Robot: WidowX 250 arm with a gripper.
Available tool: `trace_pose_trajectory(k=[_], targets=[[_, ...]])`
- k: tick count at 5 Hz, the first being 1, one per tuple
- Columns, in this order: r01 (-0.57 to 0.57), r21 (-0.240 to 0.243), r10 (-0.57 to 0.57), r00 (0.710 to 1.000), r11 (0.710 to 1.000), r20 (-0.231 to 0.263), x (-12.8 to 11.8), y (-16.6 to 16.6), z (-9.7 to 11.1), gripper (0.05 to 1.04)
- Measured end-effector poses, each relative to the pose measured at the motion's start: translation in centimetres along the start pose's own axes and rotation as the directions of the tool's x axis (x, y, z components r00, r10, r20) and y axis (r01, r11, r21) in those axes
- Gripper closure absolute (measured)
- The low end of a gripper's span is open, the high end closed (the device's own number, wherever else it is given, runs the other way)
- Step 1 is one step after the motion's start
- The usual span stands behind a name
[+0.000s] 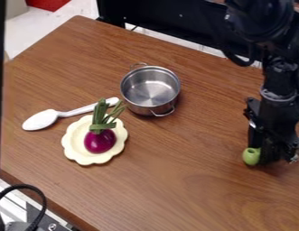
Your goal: Move the spatula from the top left of the table to the right side
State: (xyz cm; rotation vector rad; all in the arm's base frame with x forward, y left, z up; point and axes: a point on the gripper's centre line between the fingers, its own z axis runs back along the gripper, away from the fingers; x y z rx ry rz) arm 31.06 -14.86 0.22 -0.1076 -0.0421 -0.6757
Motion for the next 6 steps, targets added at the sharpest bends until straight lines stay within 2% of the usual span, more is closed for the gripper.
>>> trace_pose_trajectory(k=[1,2,3,4,5,6], targets=[[0.028,-0.010,-0.028,0.999,1.000,-0.033,0.0,0.3,0.5,0.464],[0.022,-0.048,-0.025,0.998,0.999,-0.065,-0.5,0.3,0.7,0.178],[0.031,-0.057,-0.035,0.996,0.998,-0.086,-1.0,0.4,0.6,0.081],[0.013,-0.044,-0.014,0.999,0.999,-0.038,-0.9,0.8,2.5,0.085],[-0.026,0.024,0.025,1.000,0.999,0.017,-1.2,1.9,4.0,0.085],[-0.067,0.048,0.064,0.996,0.997,0.057,-1.7,3.4,6.5,0.085]])
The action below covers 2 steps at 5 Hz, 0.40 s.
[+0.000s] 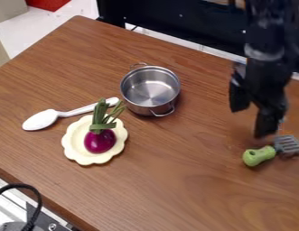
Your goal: Move the spatula from the top left of the table to the right side
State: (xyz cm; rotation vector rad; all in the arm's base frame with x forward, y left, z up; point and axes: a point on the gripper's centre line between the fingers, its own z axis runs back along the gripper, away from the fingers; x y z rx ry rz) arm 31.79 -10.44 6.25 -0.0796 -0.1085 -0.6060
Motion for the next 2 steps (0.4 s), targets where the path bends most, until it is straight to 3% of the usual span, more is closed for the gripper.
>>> trace_pose_trajectory(k=[2], targets=[[0.036,-0.044,-0.037,0.999,0.998,-0.021,-4.3,1.9,2.4,0.085]])
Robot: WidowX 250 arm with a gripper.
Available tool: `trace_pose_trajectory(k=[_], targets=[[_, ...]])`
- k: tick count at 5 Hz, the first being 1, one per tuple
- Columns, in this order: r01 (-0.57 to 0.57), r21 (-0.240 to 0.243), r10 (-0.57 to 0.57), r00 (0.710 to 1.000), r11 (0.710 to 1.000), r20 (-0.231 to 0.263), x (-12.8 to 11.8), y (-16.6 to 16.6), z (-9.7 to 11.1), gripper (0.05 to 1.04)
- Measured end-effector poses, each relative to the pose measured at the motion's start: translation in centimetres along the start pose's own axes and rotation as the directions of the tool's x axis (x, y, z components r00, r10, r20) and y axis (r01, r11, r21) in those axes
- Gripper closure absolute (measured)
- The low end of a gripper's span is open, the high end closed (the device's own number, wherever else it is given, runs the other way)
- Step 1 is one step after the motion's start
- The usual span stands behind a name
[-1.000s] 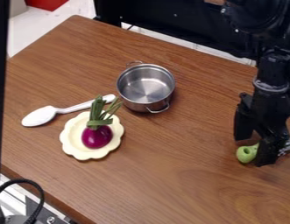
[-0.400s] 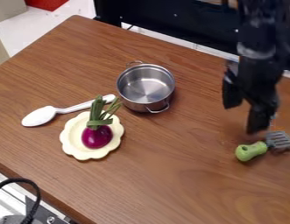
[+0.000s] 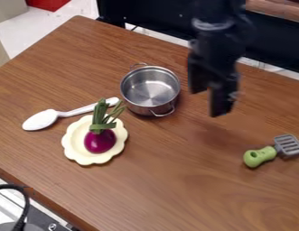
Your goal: Move the spatula from the top left of the table to the right side
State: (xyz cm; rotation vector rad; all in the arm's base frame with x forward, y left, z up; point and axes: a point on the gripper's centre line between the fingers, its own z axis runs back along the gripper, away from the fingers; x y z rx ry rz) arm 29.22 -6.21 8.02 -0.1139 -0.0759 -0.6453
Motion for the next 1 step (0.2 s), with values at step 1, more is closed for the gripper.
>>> trace_pose_trajectory(k=[1], targets=[[0.057,0.010,-0.057,0.998,0.998,0.005,-2.17,-0.52,0.36,0.085]])
